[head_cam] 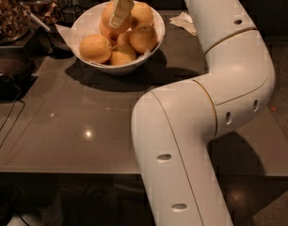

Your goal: Pick orange from white bowl

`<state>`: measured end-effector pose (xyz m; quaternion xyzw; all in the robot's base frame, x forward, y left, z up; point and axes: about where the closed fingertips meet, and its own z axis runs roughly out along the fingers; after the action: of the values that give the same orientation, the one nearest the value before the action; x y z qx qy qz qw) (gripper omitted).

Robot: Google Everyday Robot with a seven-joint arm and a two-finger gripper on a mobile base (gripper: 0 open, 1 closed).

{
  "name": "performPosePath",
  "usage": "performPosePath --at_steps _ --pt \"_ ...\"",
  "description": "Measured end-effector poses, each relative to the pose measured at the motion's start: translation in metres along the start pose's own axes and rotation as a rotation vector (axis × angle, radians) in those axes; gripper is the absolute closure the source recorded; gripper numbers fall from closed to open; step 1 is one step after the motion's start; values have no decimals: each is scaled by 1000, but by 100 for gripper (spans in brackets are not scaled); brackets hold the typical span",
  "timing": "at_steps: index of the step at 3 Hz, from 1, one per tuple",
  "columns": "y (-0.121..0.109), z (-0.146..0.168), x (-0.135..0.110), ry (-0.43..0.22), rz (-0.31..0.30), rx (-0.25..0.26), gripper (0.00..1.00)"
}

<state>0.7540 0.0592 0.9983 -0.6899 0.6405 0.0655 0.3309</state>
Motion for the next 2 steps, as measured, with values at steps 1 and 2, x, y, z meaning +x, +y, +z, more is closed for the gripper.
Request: performPosePath --at_steps 1,2 --pt "0 -8 11 29 46 10 100" --pt "4 -1 20 41 84 -5 100"
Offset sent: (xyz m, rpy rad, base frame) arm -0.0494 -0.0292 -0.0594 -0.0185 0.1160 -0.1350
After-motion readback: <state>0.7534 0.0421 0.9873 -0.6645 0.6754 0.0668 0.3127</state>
